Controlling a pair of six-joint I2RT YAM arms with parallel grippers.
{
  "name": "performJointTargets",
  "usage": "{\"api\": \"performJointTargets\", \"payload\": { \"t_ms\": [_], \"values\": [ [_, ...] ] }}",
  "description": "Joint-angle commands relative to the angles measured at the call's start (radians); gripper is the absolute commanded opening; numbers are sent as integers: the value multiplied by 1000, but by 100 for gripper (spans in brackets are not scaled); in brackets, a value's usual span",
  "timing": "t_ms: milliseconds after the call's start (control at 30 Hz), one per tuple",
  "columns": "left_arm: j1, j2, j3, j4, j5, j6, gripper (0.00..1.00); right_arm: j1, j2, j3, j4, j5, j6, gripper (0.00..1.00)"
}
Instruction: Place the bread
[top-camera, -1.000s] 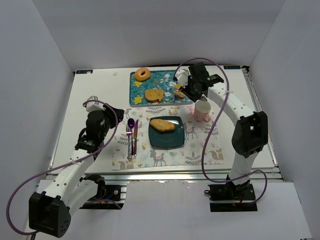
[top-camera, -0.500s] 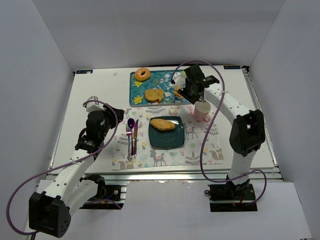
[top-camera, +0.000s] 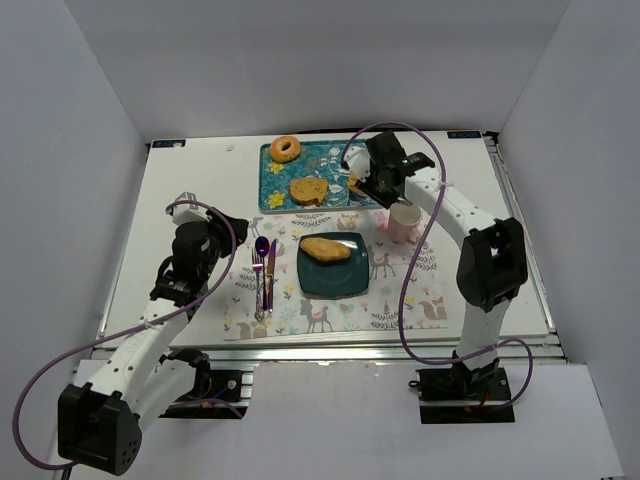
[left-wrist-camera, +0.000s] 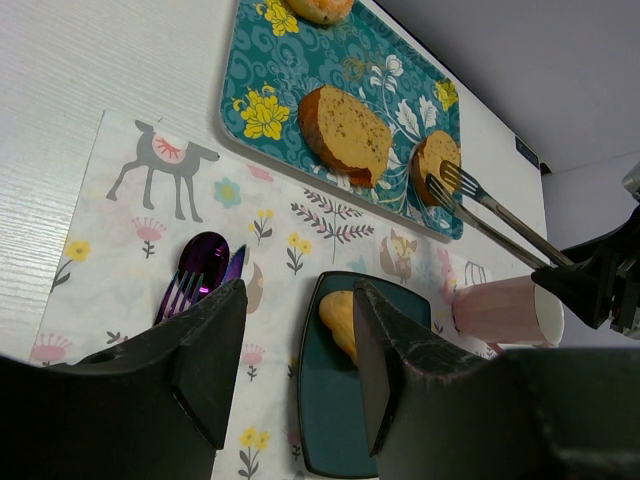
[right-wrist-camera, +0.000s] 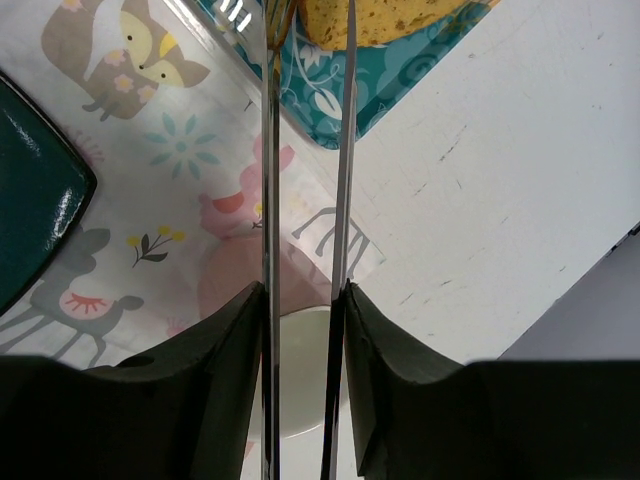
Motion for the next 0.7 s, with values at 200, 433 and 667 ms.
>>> {"api": "performJointTargets", "payload": {
  "t_ms": [200,433,667],
  "values": [
    [5,-18,-8,14,-13,11,57,15,14,1,36,35,-10,41],
    [5,-21,-7,14,-13,12,57,19,24,6,36,47,-23,41],
    [5,-27,-8,15,-17,11,57,24,35,6,33,69,-32,39]
  ]
}}
